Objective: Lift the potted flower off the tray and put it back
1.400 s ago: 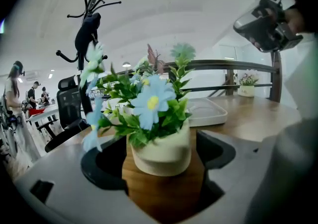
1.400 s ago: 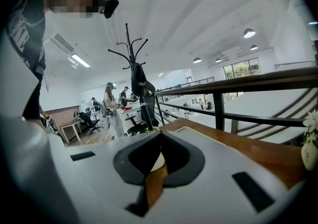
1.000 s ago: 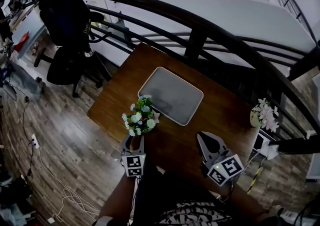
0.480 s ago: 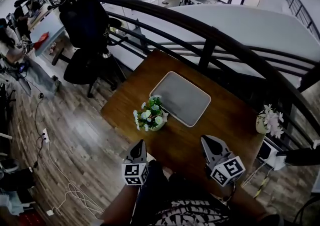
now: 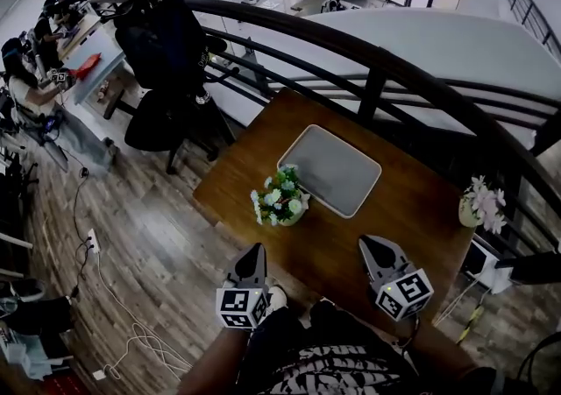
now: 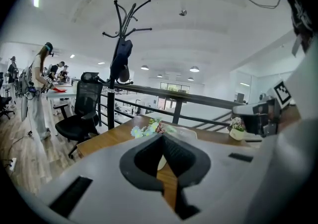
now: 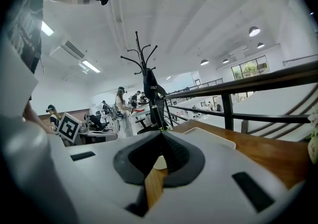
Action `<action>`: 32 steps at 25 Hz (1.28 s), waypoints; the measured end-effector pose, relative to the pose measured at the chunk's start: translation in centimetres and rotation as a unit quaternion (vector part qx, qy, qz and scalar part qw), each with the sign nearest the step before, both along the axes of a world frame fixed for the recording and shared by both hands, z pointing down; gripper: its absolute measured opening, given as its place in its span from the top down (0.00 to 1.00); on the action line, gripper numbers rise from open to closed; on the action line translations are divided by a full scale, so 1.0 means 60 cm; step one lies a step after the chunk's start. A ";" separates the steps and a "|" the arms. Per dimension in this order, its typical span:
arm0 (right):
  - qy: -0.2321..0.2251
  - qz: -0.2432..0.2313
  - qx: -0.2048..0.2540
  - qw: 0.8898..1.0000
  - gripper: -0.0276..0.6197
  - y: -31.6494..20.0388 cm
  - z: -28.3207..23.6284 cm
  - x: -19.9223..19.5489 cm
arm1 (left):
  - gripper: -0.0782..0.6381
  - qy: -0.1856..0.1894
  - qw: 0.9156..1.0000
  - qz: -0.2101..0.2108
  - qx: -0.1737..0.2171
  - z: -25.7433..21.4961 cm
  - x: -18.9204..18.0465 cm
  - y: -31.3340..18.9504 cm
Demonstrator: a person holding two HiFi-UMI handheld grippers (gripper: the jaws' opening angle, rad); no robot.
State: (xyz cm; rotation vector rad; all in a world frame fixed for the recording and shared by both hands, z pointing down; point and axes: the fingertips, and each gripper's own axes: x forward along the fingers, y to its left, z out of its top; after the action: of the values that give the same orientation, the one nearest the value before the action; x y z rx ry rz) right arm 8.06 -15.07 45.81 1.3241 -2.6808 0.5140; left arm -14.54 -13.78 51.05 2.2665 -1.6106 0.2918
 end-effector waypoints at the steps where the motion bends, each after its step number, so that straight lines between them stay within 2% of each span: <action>1: 0.002 0.002 0.003 1.000 0.96 -0.001 -0.003 -0.007 | 0.88 -0.001 1.000 0.004 -0.003 -0.001 0.000 -0.002; 6: 0.022 0.021 0.008 1.000 0.96 -0.016 0.009 -0.046 | 0.88 -0.005 0.999 0.038 -0.031 0.015 0.001 -0.025; 12: 0.050 0.069 -0.016 0.996 0.96 -0.034 0.035 -0.060 | 0.88 0.018 0.992 0.082 -0.099 0.035 0.018 -0.050; 17: 0.072 0.078 -0.025 0.994 0.96 -0.029 0.037 -0.090 | 0.88 0.022 0.991 0.100 -0.089 0.035 0.023 -0.069; 22: 0.082 0.100 -0.047 0.991 0.96 -0.029 0.036 -0.101 | 0.88 0.026 0.986 0.118 -0.119 0.049 0.035 -0.075; 25: 0.088 0.111 -0.049 0.989 0.96 -0.028 0.036 -0.105 | 0.88 0.029 0.984 0.129 -0.116 0.046 0.040 -0.075; 32: 0.075 0.122 -0.047 0.988 0.96 -0.012 0.031 -0.107 | 0.88 0.033 0.985 0.128 -0.107 0.044 0.032 -0.062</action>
State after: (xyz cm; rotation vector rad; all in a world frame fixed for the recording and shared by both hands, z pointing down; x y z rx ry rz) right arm 1.62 -15.77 47.67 1.6049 -2.3584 0.5343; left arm -12.61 -17.51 53.67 2.2876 -1.1925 0.4256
